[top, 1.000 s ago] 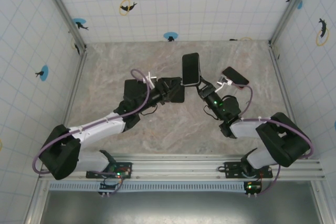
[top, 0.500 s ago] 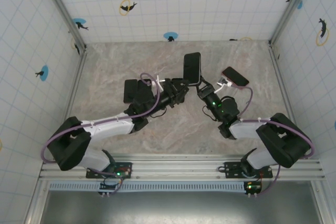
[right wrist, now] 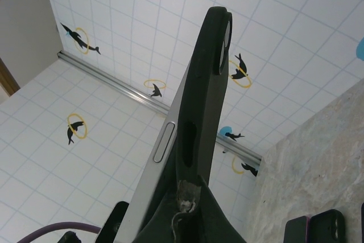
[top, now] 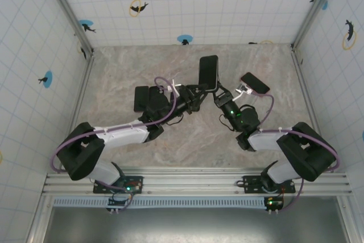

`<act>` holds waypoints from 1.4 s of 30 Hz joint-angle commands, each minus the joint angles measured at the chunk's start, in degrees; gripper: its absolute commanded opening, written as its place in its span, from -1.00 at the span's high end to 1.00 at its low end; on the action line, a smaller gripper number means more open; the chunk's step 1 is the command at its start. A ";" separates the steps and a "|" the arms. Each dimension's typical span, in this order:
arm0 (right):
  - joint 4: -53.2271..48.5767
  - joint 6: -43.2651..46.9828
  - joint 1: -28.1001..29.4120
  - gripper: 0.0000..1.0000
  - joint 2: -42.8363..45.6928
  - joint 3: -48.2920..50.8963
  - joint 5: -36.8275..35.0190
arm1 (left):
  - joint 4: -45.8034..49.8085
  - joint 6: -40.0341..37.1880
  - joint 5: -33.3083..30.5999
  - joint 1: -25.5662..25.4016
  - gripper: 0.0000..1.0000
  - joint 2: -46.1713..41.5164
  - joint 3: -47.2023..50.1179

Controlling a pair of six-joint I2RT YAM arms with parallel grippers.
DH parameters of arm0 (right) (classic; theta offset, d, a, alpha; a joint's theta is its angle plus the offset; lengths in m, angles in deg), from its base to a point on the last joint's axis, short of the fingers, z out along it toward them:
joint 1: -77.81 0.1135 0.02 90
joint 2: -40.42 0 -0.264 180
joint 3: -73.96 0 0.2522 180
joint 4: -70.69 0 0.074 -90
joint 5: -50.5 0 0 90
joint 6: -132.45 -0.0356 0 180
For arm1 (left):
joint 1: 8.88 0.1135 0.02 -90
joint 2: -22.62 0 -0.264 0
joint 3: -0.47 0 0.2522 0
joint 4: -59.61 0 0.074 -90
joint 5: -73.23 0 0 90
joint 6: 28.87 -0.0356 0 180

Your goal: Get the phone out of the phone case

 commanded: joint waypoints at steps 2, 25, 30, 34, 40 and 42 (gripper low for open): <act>7.55 1.33 1.51 1.00 -0.04 -0.59 -0.38 | -3.91 1.49 -0.80 0.58 -0.04 1.26 -1.48; 8.02 4.11 2.74 1.00 0.22 1.84 -5.31 | -7.22 -0.11 -0.31 1.22 0.98 5.13 -8.52; 0.74 6.28 2.20 1.00 1.76 0.63 -9.03 | -6.33 -0.59 -0.35 0.50 1.00 4.13 -8.39; 1.03 8.45 1.81 1.00 1.21 0.13 -11.94 | -6.30 -0.24 -0.32 -0.74 1.00 4.77 -9.36; 5.35 12.80 1.89 1.00 -2.75 -1.22 -14.92 | -7.99 1.16 1.78 -2.79 1.00 8.52 -14.13; 7.82 13.21 1.88 1.00 -4.24 -1.59 -15.79 | -8.45 1.66 1.81 -3.21 1.00 8.96 -14.27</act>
